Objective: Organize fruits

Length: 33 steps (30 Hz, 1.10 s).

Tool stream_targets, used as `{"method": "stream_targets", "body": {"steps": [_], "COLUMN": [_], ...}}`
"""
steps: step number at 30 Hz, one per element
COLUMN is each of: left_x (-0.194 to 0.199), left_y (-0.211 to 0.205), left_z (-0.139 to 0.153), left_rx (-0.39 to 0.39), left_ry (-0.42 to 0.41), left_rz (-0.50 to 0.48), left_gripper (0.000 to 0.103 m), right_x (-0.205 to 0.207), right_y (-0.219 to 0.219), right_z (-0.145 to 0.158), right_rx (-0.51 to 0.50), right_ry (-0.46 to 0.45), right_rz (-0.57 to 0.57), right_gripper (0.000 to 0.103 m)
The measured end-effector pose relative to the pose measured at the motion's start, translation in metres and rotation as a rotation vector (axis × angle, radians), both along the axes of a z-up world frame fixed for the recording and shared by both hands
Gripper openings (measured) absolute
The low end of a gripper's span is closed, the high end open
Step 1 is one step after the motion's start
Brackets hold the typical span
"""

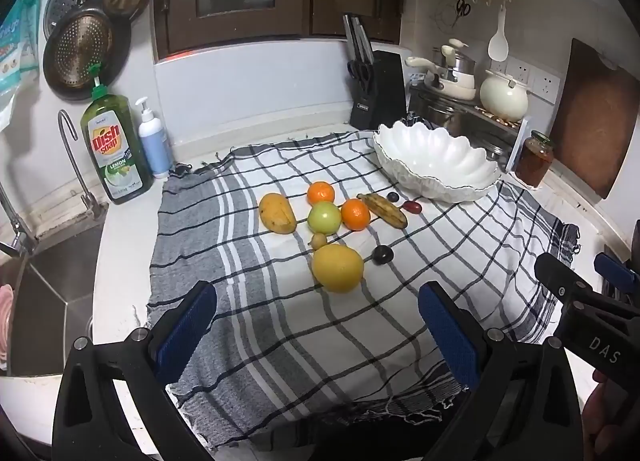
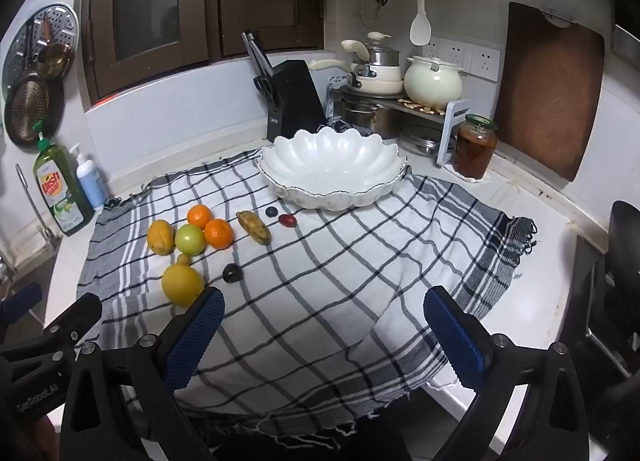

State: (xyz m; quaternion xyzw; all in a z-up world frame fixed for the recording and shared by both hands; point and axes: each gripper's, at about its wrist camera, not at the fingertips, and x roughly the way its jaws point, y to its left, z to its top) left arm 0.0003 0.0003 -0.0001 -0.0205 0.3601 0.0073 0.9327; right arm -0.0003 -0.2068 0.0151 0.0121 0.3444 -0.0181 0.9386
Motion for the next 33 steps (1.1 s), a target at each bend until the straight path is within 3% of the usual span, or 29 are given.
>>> {"method": "stream_targets", "body": {"steps": [33], "left_x": [-0.001], "left_y": [-0.004], "left_z": [0.000], "left_rx": [0.004], "left_ry": [-0.007], "left_rz": [-0.009], "left_gripper": [0.103], "right_x": [-0.002], "right_y": [-0.003], "right_z": [0.001], "right_rx": [0.000], "right_ry": [-0.004], "right_rz": [-0.002], "right_gripper": [0.101]}}
